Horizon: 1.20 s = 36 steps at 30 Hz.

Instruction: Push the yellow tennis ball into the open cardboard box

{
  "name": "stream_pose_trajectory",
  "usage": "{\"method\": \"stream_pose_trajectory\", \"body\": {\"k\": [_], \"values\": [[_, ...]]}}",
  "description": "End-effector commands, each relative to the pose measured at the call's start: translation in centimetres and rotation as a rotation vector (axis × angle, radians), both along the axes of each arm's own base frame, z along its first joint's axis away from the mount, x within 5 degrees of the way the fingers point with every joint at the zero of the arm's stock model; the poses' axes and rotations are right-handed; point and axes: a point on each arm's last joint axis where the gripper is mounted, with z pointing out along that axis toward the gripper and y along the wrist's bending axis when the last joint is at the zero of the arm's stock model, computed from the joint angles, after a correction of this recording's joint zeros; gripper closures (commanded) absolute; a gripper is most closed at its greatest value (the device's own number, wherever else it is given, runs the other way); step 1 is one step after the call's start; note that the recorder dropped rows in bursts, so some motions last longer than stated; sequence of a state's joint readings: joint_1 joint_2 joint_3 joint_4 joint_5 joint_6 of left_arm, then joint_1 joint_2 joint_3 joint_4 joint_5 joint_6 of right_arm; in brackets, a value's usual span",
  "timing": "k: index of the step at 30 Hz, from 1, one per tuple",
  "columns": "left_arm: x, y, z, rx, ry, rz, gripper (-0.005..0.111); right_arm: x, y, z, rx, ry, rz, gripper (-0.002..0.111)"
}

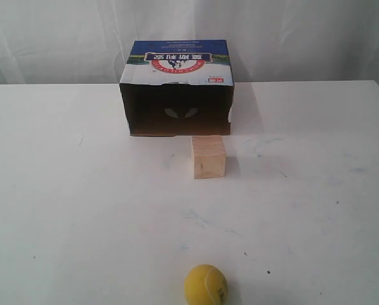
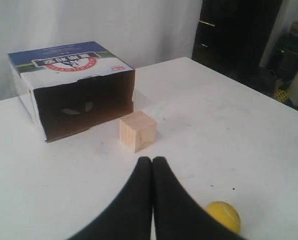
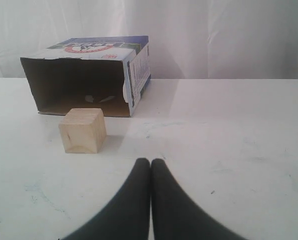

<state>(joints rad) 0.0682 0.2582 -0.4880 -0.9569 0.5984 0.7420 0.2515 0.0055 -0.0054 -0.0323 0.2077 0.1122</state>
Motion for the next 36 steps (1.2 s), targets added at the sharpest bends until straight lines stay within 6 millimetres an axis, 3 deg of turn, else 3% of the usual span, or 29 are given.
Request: {"method": "stream_pose_trajectory", "body": {"k": [1,6,11,19,21,26,31,36], "values": [[1.4,-0.3,2.1,-0.015,0.045,-0.057,0.107,0.0,0.0,-0.1,0.004,-0.006,-0.003,0.108],[3.2,-0.7,4.1,0.01,0.112,-0.137,0.107,0.0,0.0,-0.1,0.004,-0.006,-0.003,0.108],[4.9,-0.5,4.7,0.051,0.183,-0.156,0.107,0.0,0.0,-0.1,0.004,-0.006,-0.003,0.108],[5.6,2.4,3.2,-0.056,0.487,0.292,0.107,0.0,0.0,-0.1,0.004,-0.006,-0.003,0.108],[5.4,2.5,3.0,-0.016,0.486,0.303,0.107,0.0,0.0,-0.1,0.004,-0.006,-0.003,0.108],[5.5,1.9,2.9,0.066,0.467,0.236,0.107,0.0,0.0,-0.1,0.004,-0.006,-0.003,0.108],[7.4,1.0,2.9,0.061,0.425,0.246,0.107,0.0,0.0,-0.1,0.004,-0.006,-0.003,0.108],[10.6,-2.5,1.7,0.107,0.405,0.124,0.107,0.0,0.0,-0.1,0.004,-0.006,-0.003,0.108]]}}
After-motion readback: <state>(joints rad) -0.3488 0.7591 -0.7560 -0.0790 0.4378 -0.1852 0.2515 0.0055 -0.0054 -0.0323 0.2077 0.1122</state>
